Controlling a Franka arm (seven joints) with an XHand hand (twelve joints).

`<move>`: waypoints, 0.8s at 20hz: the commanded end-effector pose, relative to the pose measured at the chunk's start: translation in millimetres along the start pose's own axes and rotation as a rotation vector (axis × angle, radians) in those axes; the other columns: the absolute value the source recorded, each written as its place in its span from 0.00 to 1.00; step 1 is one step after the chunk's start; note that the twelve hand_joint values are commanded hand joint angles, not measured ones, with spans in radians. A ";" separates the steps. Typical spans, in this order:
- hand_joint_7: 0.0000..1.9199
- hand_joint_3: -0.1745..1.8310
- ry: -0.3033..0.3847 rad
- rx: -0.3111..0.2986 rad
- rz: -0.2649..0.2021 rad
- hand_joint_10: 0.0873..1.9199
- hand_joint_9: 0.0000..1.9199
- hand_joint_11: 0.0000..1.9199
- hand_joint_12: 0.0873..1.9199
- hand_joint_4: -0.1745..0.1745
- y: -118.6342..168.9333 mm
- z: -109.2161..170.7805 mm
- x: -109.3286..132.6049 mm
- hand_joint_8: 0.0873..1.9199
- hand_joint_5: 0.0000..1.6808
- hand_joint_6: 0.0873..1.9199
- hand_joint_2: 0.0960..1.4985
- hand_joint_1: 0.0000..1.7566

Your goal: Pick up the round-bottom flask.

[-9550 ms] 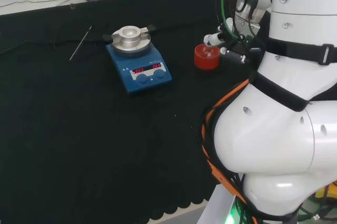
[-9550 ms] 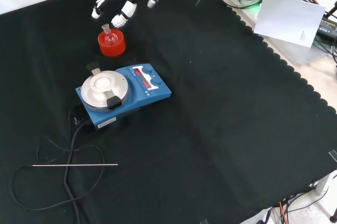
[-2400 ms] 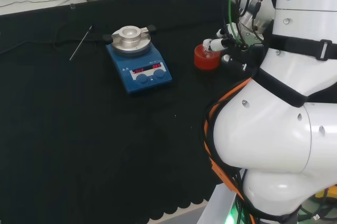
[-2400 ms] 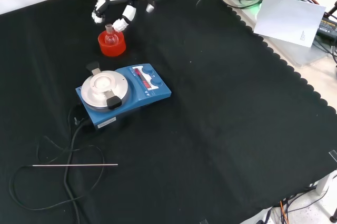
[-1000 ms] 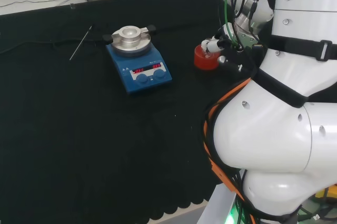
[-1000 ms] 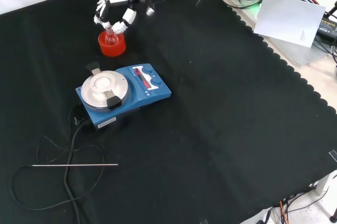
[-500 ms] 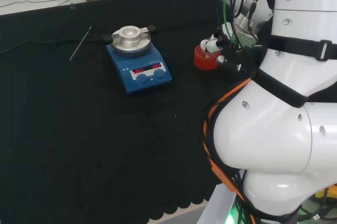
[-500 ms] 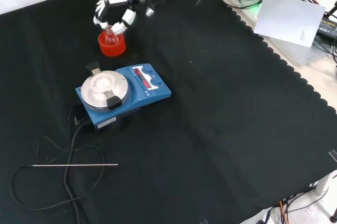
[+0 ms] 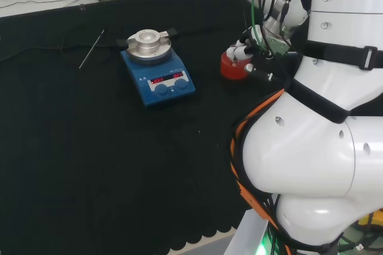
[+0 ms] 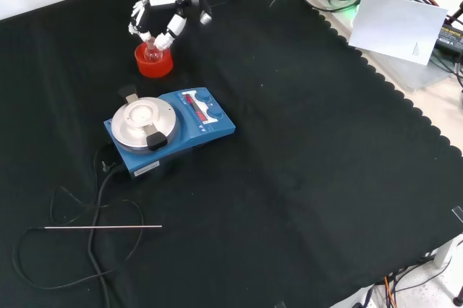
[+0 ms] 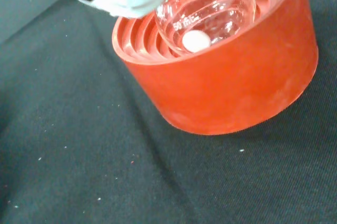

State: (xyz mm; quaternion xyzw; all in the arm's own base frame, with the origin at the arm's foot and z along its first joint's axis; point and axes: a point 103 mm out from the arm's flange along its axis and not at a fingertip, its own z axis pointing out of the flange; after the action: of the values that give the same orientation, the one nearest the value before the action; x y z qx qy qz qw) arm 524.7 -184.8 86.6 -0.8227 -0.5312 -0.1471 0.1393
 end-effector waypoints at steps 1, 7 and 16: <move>0.33 0.33 -0.029 -0.070 -0.004 0.25 0.42 0.21 0.65 1.00 -3.0 -4.8 5.2 0.28 0.66 0.43 0.51 0.61; 0.34 0.38 -0.021 -0.074 -0.007 0.24 0.43 0.23 0.65 1.00 -3.1 -8.6 7.9 0.28 0.66 0.45 0.48 0.61; 0.35 0.40 0.001 -0.080 -0.026 0.24 0.44 0.24 0.65 1.00 -4.5 -16.3 13.6 0.28 0.66 0.47 0.46 0.61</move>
State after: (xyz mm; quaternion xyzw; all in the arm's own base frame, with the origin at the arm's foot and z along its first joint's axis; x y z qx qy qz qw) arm 524.7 -179.2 103.5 -0.8230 -0.5332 -0.1667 0.1028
